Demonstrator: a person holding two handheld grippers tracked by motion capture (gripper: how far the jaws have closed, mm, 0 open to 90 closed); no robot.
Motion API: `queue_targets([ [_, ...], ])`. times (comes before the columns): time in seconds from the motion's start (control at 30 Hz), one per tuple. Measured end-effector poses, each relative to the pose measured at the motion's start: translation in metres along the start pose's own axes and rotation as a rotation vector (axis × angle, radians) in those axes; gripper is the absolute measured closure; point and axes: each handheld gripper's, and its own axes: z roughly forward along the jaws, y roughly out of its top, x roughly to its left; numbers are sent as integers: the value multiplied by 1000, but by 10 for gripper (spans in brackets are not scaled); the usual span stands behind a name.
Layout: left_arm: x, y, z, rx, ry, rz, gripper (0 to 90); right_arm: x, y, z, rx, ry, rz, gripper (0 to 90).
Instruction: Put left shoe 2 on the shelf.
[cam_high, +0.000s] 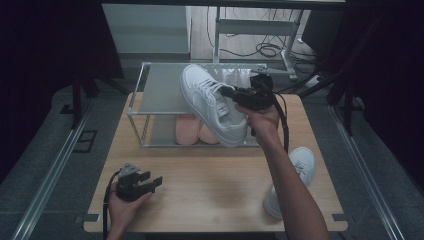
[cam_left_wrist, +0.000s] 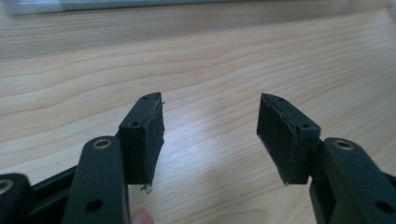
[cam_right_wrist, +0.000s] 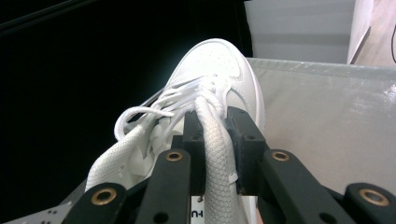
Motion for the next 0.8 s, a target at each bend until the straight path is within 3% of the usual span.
queue_targets([
  [0.2,-1,0,0,1,12,21,415,-7,6,11,-10,-22,32,792],
  [0.8,-1,0,1,0,-5,10,415,-20,32,44,-21,-127,102,792],
])
